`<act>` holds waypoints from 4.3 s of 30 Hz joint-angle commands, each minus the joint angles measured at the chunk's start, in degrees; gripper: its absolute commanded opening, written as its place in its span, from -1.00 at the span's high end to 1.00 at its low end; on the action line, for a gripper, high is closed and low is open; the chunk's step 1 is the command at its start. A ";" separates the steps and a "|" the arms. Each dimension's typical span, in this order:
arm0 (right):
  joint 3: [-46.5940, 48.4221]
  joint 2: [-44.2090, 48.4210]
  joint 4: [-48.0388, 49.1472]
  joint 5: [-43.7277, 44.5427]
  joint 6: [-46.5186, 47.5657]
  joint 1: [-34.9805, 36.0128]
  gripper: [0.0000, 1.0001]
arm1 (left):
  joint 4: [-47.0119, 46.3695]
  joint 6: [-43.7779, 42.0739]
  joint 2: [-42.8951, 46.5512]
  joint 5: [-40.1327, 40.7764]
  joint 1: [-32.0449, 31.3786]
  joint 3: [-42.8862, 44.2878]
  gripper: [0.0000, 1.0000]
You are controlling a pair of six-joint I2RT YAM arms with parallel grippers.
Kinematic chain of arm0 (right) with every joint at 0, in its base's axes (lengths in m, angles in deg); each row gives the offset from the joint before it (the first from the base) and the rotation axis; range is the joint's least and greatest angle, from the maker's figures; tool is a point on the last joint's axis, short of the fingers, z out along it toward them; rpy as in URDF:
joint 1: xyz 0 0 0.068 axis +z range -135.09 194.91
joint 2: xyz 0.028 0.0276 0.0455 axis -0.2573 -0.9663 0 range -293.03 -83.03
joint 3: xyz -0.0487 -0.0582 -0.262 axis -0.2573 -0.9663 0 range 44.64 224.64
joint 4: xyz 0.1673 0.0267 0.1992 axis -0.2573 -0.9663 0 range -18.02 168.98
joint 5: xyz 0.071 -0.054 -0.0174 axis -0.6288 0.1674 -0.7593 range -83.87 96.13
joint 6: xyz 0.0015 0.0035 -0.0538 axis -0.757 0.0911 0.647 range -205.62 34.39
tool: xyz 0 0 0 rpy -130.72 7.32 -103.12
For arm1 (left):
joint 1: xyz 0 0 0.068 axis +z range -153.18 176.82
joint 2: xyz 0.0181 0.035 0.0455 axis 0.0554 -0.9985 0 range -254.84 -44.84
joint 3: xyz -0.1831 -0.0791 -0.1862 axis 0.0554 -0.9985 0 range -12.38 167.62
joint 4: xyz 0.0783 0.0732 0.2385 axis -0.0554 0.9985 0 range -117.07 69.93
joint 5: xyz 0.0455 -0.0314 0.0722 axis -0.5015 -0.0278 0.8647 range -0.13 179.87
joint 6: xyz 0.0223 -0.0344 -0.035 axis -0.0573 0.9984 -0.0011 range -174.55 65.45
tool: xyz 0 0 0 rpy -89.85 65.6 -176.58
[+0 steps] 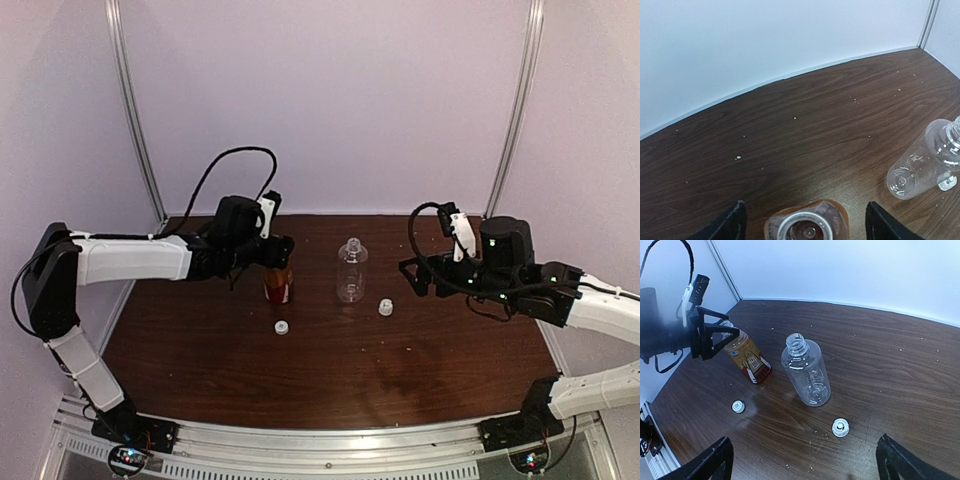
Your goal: Unscrew the bottle caps
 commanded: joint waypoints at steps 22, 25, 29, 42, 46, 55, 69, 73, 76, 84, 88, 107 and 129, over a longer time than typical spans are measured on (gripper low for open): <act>9.22 -10.38 -6.18 2.02 11.22 -8.76 -1.00 | 14.22 6.91 26.37 -2.53 5.14 -5.98 -0.95; 10.57 -10.91 -6.41 -0.29 11.69 -11.00 -1.00 | 16.81 7.31 27.78 -4.89 5.69 -4.41 -0.95; 12.58 -10.05 -8.46 -2.41 12.51 -14.14 -1.00 | 21.11 5.97 29.75 -6.51 5.87 -0.80 -0.95; 14.34 -2.04 -11.12 -0.49 13.87 -18.36 -1.00 | 13.74 -9.27 41.51 2.07 6.13 -10.60 -0.95; 15.26 -1.15 -11.75 -1.28 14.56 -18.36 -1.00 | 10.45 -10.66 42.98 1.20 6.23 -12.23 -0.95; 13.90 -1.23 -10.64 -2.95 16.04 -18.36 -1.00 | 8.59 -13.11 44.45 1.95 6.23 -14.05 -0.95; 11.24 -0.70 -8.49 -2.63 15.85 -18.36 -1.00 | 7.00 -12.46 43.82 -0.70 6.41 -17.54 -0.95; 11.16 -0.97 -8.60 -2.99 15.83 -18.36 -1.00 | 6.98 -12.61 43.95 0.01 6.50 -17.65 -0.96; 11.07 -1.16 -8.73 -3.40 15.79 -18.37 -1.00 | 6.83 -12.71 44.13 0.77 6.82 -17.78 -0.95; 10.79 -0.97 -8.83 -3.16 15.74 -18.36 -1.00 | 6.83 -12.60 44.53 0.81 7.00 -17.86 -0.95; 10.45 -0.47 -9.05 -2.87 15.71 -18.38 -1.00 | 7.00 -11.80 43.78 0.71 7.02 -17.86 -0.95; 10.27 0.27 -9.91 -1.14 15.63 -18.39 -1.00 | 6.19 -10.13 45.05 -0.46 8.69 -18.61 -0.95; 10.35 -0.02 -10.06 -2.27 15.46 -18.37 -1.00 | 6.82 -10.70 44.72 -0.82 8.72 -18.30 -0.95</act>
